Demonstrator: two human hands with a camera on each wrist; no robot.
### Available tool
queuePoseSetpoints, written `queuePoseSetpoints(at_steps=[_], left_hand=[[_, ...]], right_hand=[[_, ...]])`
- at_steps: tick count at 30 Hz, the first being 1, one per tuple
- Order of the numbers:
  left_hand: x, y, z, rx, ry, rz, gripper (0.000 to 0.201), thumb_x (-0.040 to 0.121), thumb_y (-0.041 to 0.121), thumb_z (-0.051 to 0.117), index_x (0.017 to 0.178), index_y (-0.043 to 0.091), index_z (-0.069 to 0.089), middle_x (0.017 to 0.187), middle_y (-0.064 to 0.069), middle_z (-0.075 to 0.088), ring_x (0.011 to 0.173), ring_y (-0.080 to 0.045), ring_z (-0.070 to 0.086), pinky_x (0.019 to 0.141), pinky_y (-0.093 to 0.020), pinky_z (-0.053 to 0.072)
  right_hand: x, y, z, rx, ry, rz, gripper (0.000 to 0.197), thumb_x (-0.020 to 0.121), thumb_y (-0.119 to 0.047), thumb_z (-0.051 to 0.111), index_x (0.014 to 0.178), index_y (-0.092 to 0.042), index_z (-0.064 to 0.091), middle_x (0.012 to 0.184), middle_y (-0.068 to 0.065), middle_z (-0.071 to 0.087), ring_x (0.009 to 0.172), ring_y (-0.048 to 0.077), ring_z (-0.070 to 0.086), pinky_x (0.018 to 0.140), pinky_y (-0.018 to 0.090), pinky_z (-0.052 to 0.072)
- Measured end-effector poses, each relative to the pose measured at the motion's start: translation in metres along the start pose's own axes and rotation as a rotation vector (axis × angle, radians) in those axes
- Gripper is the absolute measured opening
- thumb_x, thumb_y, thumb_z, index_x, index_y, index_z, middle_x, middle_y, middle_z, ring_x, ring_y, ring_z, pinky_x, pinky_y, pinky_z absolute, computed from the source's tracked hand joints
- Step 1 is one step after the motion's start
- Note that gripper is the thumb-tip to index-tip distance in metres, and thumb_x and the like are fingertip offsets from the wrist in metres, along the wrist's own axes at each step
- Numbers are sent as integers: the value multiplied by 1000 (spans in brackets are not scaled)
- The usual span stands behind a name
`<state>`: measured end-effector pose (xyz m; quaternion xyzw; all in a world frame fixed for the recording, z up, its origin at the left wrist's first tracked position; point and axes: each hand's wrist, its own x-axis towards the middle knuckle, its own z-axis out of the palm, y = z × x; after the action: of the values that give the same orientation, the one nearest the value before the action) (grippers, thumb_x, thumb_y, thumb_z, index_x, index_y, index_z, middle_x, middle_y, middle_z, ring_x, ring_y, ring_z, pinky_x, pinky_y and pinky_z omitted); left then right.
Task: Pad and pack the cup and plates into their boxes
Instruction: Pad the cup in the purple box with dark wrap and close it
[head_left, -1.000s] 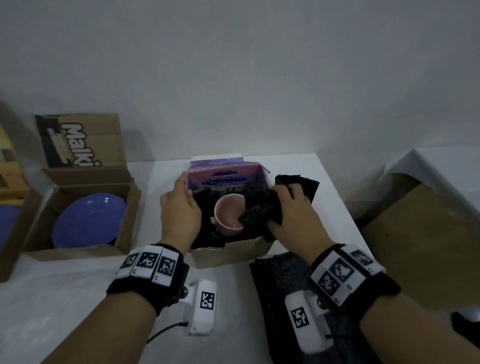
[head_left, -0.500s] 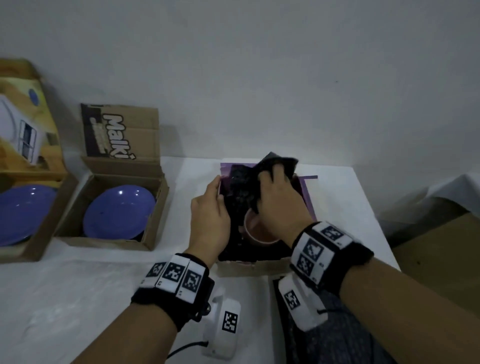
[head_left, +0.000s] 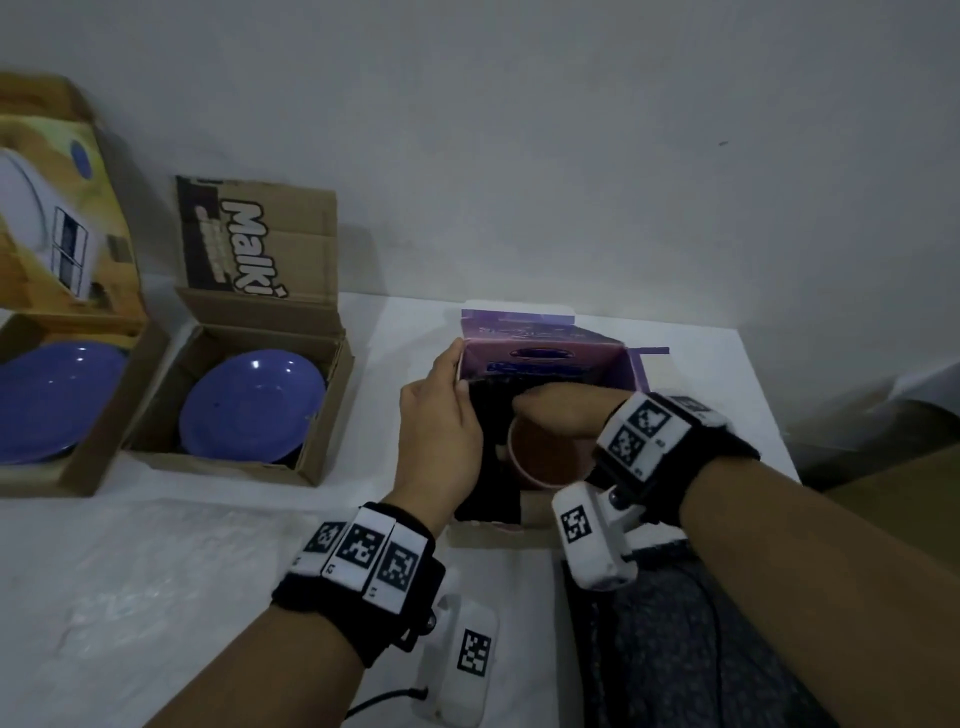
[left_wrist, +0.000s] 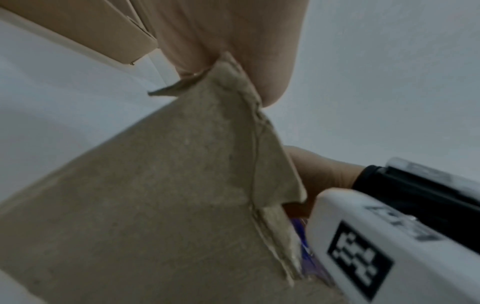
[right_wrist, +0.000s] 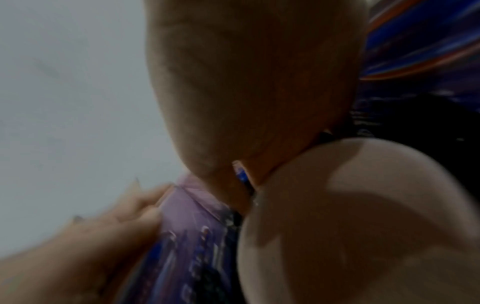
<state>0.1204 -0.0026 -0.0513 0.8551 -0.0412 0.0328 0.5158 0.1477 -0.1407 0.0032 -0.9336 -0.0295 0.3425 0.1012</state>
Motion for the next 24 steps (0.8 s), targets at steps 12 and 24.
queuePoseSetpoints(at_steps=[12, 24], left_hand=[[2, -5, 2, 33, 8, 5, 44, 100, 18, 32, 142, 30, 33, 122, -4, 51, 103, -4, 31, 72, -4, 23], [2, -3, 2, 90, 39, 37, 44, 99, 14, 33, 141, 27, 37, 116, -4, 56, 111, -19, 40, 77, -12, 25]], right_hand=[[8, 12, 7, 136, 12, -13, 57, 97, -56, 24, 141, -25, 42, 150, 3, 38, 136, 24, 35, 115, 39, 22], [-32, 30, 6, 295, 318, -56, 40, 93, -50, 44, 121, -26, 59, 128, -3, 59, 116, 18, 53, 99, 31, 40]])
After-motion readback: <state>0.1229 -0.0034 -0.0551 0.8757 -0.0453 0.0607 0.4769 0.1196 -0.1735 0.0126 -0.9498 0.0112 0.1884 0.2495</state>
